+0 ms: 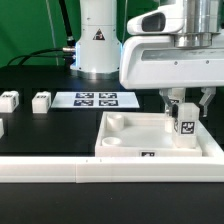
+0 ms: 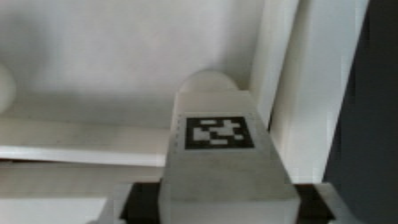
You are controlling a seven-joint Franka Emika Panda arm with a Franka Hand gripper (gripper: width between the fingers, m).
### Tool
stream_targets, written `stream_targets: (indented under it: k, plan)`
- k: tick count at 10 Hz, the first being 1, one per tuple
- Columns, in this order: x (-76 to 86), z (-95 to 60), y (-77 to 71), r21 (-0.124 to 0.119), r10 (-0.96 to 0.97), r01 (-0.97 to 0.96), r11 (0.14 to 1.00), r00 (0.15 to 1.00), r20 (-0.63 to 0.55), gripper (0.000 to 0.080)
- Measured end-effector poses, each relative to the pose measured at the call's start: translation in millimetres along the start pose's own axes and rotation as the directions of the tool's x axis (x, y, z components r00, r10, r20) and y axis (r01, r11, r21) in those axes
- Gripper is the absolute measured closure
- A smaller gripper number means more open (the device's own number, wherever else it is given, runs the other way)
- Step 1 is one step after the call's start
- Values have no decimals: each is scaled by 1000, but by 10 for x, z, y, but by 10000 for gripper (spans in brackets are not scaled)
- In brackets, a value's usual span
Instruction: Assemble square table
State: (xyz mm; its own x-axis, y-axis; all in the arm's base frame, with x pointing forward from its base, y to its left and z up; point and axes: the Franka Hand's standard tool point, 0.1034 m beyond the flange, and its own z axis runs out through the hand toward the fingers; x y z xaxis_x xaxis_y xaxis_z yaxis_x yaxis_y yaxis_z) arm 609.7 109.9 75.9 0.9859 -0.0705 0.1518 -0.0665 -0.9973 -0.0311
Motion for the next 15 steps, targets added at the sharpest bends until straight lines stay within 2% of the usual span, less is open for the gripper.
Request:
stream_targets:
  k: [4, 8, 10, 11, 12, 13, 14, 15]
  plan:
    - [0, -1, 2, -1, 253, -253, 967, 967, -2, 510]
    - [-34, 1, 150, -33, 548, -548, 836, 836, -22, 502]
    - [-48, -7, 233, -49, 601, -602, 797, 798, -36, 499]
    - [-47, -7, 234, -49, 601, -602, 797, 798, -37, 422]
    - [-46, -18, 222, -48, 592, -593, 803, 805, -35, 422]
    - [-41, -82, 196, -45, 578, -578, 814, 816, -27, 283]
    - [-35, -159, 181, -38, 572, -573, 819, 820, -24, 193]
    - [-45, -250, 177, -34, 552, -552, 833, 834, -14, 193]
